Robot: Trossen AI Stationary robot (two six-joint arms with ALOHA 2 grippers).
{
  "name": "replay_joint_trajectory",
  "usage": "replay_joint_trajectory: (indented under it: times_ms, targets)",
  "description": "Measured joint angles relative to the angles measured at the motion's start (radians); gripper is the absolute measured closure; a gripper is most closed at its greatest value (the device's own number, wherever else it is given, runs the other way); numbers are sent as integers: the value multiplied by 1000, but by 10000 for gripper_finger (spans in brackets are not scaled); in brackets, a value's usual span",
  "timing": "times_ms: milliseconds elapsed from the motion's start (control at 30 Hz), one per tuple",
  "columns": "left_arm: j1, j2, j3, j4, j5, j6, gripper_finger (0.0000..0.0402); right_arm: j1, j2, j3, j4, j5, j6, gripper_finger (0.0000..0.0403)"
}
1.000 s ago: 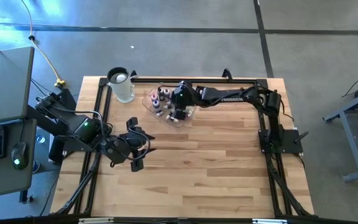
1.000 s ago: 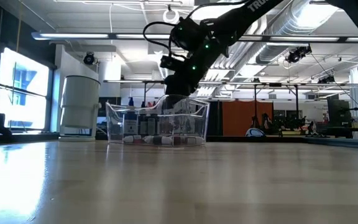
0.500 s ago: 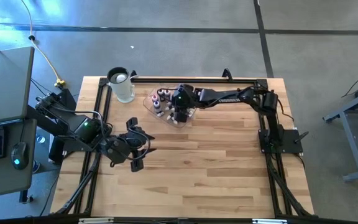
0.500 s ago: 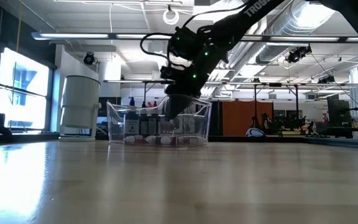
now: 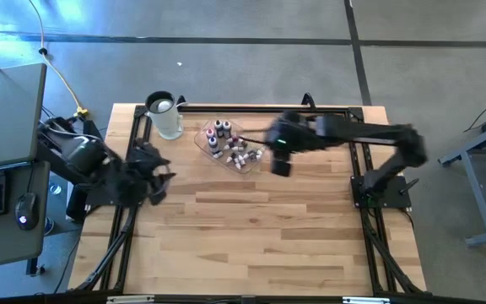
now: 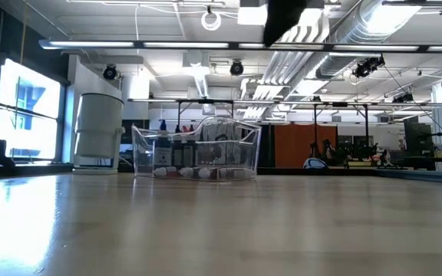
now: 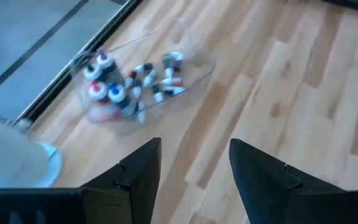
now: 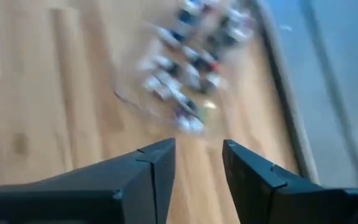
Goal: Pick & Place food coloring
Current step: Return to Home Position
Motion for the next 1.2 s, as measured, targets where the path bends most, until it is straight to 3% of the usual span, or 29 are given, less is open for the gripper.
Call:
replay_joint_trajectory:
  times_ms: [100,200,400,533,633,700,767,967,1033,1200]
  targets:
    - [-89,-88,-92,-35,-19,-61,215,71,-162,-109,-63,160,105,285]
    - [-206,-188,-264,38,-42,-62,215,157,-367,-324,-9,275,192,293]
    - [-377,-468,-701,443,-200,43,215,297,-794,-868,368,228,183,296]
    - [-374,-650,-929,906,-159,378,215,313,-1015,-1130,706,83,53,295]
    - [-348,-761,-1082,1289,32,733,215,314,-1150,-1267,853,-32,-25,297]
    - [-317,-816,-1157,1455,154,935,215,313,-1235,-1326,905,-66,-48,297]
    - [-275,-868,-1207,1491,197,1043,215,313,-1314,-1366,895,-74,-52,297]
    - [-162,-1069,-1228,1340,142,1085,215,313,-1553,-1426,822,-75,-49,296]
    - [-128,-1126,-1227,1336,171,1115,215,313,-1619,-1435,837,-84,-59,297]
    - [-58,-1109,-1256,1382,307,1154,215,313,-1623,-1457,868,-98,-87,295]
